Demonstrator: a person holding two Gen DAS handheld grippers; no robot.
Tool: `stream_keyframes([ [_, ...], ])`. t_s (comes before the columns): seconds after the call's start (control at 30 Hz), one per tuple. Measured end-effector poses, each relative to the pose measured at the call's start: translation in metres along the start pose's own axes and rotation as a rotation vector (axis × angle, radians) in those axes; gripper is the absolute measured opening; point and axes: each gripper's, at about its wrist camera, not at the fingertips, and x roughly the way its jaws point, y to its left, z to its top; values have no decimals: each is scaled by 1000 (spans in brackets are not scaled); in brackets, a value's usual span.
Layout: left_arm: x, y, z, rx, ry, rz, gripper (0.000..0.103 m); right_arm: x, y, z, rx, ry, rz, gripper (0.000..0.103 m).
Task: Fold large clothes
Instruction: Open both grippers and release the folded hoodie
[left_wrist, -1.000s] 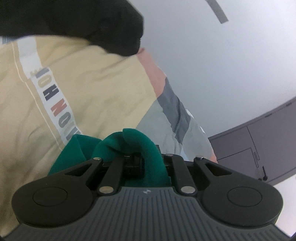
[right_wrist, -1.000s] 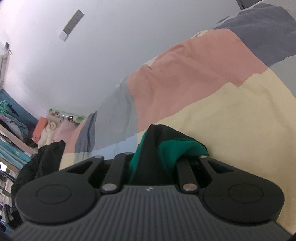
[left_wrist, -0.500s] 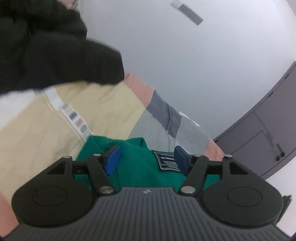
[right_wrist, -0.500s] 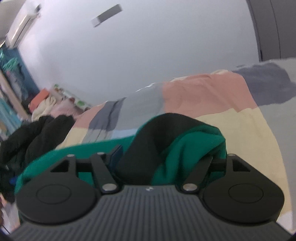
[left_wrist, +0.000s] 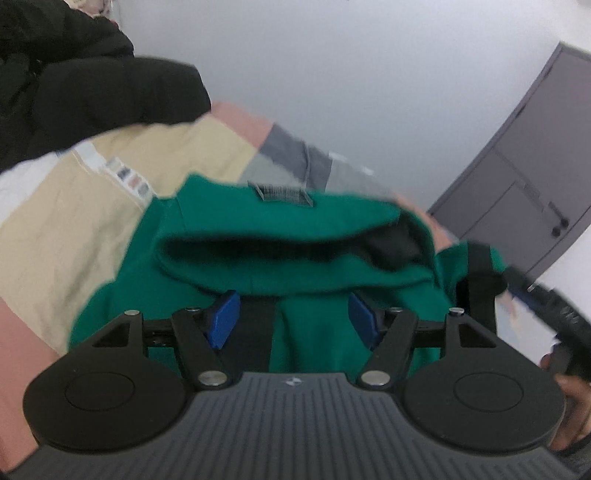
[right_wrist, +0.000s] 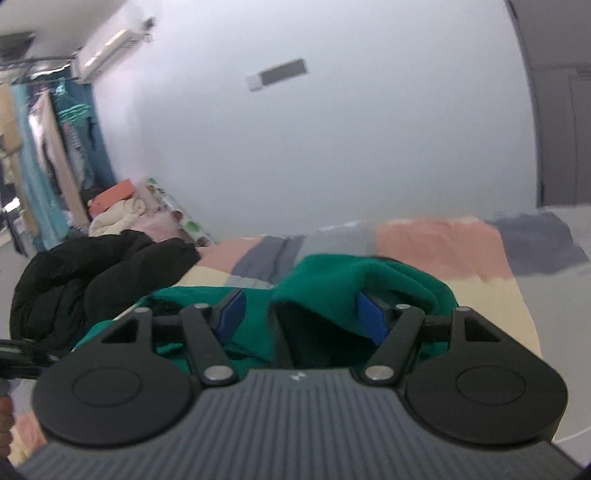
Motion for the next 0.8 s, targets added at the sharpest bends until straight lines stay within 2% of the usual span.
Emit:
stream_keyframes([
  [0.17, 22, -8, -10, 58, 54, 59, 70, 9, 24, -10, -74, 30, 50, 66],
  [0.23, 24, -10, -12, 65, 51, 87, 70, 5, 35, -14, -97, -13, 21, 67],
  [0.3, 23, -12, -12, 67, 48, 106, 70, 0, 47, -17, -133, -45, 28, 68],
  [0.4, 20, -12, -17, 72, 38, 118, 70, 12, 60, -21, -165, 36, 135, 66],
  [0.43, 18, -12, -19, 86, 36, 120, 70, 16, 63, -25, -172, 58, 146, 66],
  [0.5, 17, -9, -23, 100, 41, 117, 70, 32, 64, -36, -160, 124, 132, 66],
  [0.6, 17, -2, -22, 52, 56, 99, 70, 64, 62, -49, -141, 231, 95, 62],
  [0.8, 22, 9, -20, -8, 45, 70, 70, 124, 55, -34, -11, 289, 41, 62],
])
